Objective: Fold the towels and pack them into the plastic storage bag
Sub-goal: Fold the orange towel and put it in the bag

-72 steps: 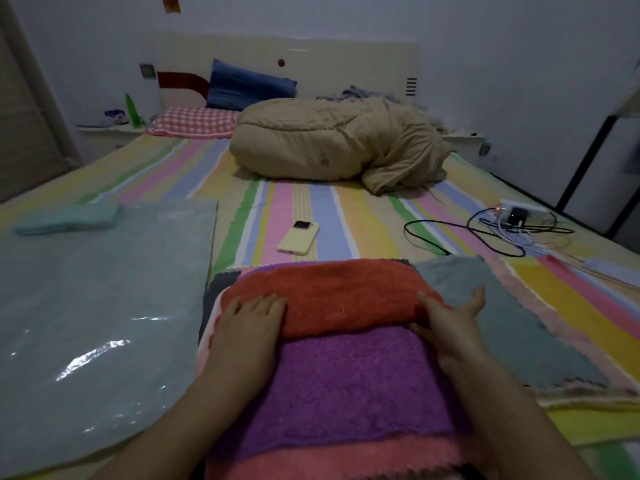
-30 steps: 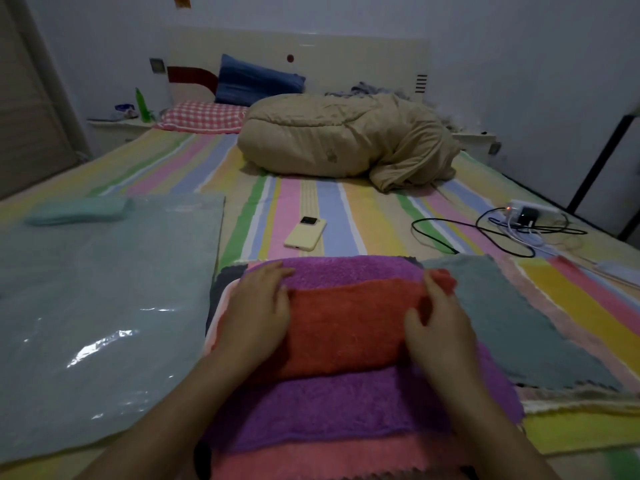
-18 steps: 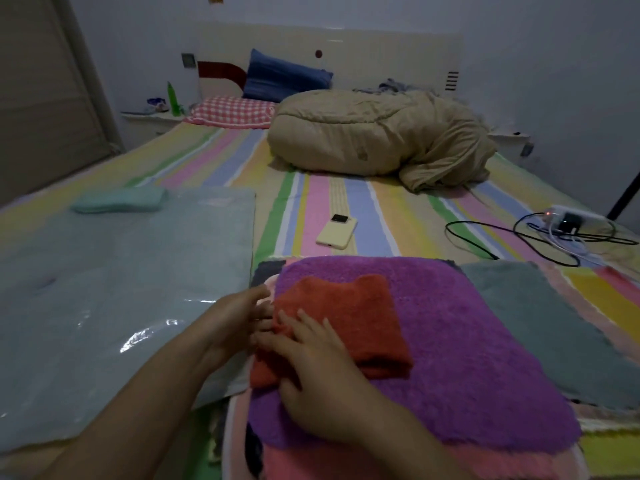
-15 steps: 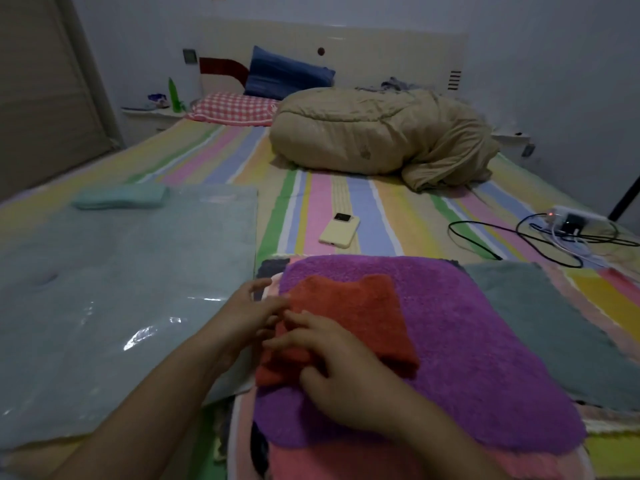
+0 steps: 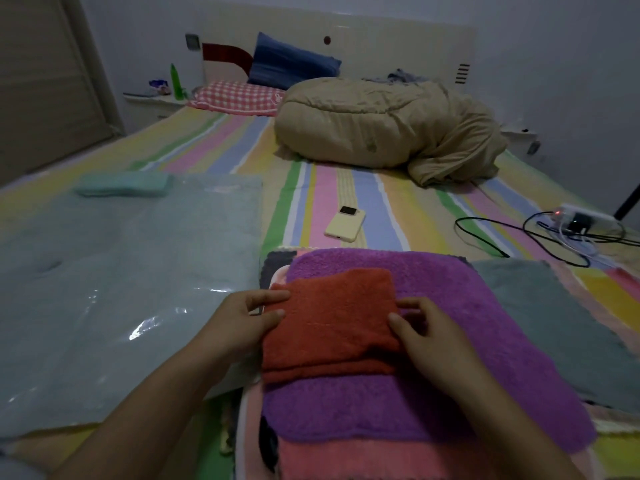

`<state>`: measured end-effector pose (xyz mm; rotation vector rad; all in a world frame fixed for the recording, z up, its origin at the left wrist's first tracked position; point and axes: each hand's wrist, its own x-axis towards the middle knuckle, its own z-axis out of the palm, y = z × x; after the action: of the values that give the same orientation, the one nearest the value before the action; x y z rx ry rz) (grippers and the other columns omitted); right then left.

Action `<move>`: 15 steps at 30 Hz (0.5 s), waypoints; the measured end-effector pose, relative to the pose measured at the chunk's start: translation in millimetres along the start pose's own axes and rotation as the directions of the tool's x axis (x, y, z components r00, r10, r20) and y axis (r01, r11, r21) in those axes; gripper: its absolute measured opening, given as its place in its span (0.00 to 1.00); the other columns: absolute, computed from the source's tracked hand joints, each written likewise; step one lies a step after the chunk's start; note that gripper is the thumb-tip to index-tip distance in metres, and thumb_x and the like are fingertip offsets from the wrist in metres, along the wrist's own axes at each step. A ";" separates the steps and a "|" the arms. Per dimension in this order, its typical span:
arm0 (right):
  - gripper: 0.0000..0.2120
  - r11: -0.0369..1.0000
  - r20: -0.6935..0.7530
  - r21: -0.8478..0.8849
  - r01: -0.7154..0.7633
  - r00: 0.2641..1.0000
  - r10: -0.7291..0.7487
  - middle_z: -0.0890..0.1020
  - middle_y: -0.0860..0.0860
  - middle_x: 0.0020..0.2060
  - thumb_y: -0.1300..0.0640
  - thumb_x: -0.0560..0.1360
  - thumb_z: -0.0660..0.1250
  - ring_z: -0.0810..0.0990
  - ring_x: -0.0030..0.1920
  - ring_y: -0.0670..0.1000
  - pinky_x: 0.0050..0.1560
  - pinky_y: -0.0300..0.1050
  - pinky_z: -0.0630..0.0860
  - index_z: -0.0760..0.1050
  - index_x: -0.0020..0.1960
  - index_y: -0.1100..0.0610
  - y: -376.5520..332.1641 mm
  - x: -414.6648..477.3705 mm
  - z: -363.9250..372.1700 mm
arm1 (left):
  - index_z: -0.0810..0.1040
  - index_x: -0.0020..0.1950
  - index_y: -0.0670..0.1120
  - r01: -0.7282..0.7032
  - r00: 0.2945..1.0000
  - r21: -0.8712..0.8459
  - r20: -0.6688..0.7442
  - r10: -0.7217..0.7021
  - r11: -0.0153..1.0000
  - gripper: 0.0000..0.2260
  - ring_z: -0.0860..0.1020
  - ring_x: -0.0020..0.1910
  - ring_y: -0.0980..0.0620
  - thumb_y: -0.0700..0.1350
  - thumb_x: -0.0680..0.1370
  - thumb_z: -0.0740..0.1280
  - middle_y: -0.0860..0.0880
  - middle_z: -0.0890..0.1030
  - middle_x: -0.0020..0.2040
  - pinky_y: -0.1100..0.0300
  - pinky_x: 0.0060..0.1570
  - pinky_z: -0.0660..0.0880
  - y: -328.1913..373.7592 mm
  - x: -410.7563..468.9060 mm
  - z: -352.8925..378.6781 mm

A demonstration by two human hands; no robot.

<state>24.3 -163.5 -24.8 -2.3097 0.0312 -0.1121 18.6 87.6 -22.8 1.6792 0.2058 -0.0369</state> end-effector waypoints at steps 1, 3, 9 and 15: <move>0.13 1.000 0.014 0.007 -0.026 1.000 0.026 0.81 0.48 0.50 0.47 0.73 0.68 0.80 0.49 0.48 0.54 0.48 0.76 0.74 0.57 0.47 -1.7 -2.1 2.1 | 0.80 0.58 0.41 0.044 0.999 -0.047 0.014 -0.044 0.998 0.12 0.79 0.35 0.62 0.32 0.77 0.65 0.47 0.82 0.52 0.71 0.34 0.75 -2.9 0.5 -1.3; 0.18 0.996 0.033 0.067 -0.051 0.998 0.049 0.81 0.48 0.49 0.46 0.72 0.70 0.80 0.48 0.46 0.54 0.48 0.76 0.71 0.59 0.45 -5.8 -3.9 4.4 | 0.80 0.58 0.42 0.092 0.995 -0.089 0.044 -0.088 0.992 0.12 0.80 0.36 0.62 0.32 0.77 0.64 0.47 0.82 0.52 0.70 0.33 0.75 -5.3 0.2 -3.4; 0.31 0.967 0.153 0.237 -0.089 0.987 0.053 0.80 0.51 0.51 0.57 0.67 0.74 0.83 0.47 0.49 0.51 0.53 0.80 0.64 0.64 0.40 -7.4 -10.0 2.2 | 0.79 0.60 0.48 -0.083 0.992 0.424 -0.052 0.115 0.902 0.14 0.80 0.45 0.53 0.46 0.75 0.69 0.47 0.80 0.55 0.63 0.45 0.76 -6.6 0.9 -4.4; 0.26 0.857 0.168 0.498 -0.129 0.984 0.051 0.81 0.55 0.47 0.76 0.71 0.63 0.80 0.36 0.48 0.35 0.41 0.76 0.74 0.59 0.50 -11.6 -14.7 3.7 | 0.76 0.64 0.47 -0.517 0.799 0.714 0.203 0.567 0.472 0.25 0.71 0.68 0.47 0.54 0.72 0.55 0.46 0.73 0.69 0.51 0.70 0.64 10.6 -7.2 30.1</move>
<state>9.8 -152.1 -19.8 -1.7751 0.0295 0.0944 16.1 55.9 -15.0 2.5195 -0.3848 0.4889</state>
